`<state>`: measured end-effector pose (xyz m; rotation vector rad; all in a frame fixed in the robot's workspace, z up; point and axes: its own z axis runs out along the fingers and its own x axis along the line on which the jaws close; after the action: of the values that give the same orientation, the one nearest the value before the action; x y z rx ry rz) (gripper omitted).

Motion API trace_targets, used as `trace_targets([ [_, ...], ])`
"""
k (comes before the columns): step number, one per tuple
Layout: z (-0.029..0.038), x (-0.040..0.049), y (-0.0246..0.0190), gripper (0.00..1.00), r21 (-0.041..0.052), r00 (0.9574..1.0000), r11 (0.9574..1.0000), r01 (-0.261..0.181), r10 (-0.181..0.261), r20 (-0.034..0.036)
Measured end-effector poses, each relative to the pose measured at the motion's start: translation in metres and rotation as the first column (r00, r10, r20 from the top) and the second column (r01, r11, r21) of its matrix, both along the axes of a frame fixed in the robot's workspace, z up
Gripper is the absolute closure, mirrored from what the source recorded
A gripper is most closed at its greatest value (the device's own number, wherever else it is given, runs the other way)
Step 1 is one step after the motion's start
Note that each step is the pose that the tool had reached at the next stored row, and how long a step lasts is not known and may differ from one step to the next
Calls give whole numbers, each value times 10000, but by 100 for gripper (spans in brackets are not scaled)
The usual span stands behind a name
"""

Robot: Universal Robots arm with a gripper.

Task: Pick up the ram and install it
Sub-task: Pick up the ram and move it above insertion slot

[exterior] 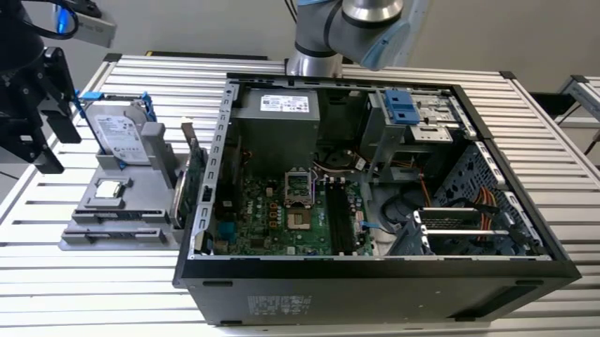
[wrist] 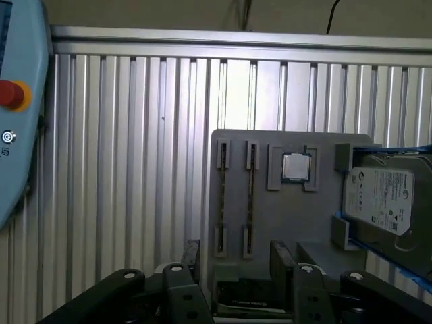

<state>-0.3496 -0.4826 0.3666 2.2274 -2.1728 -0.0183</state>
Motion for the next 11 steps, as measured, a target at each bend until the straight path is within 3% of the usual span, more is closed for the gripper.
trace_targets([
  [11, -77, 0, -2, 0, 0, 10000, 10000, 0, 0, 1],
])
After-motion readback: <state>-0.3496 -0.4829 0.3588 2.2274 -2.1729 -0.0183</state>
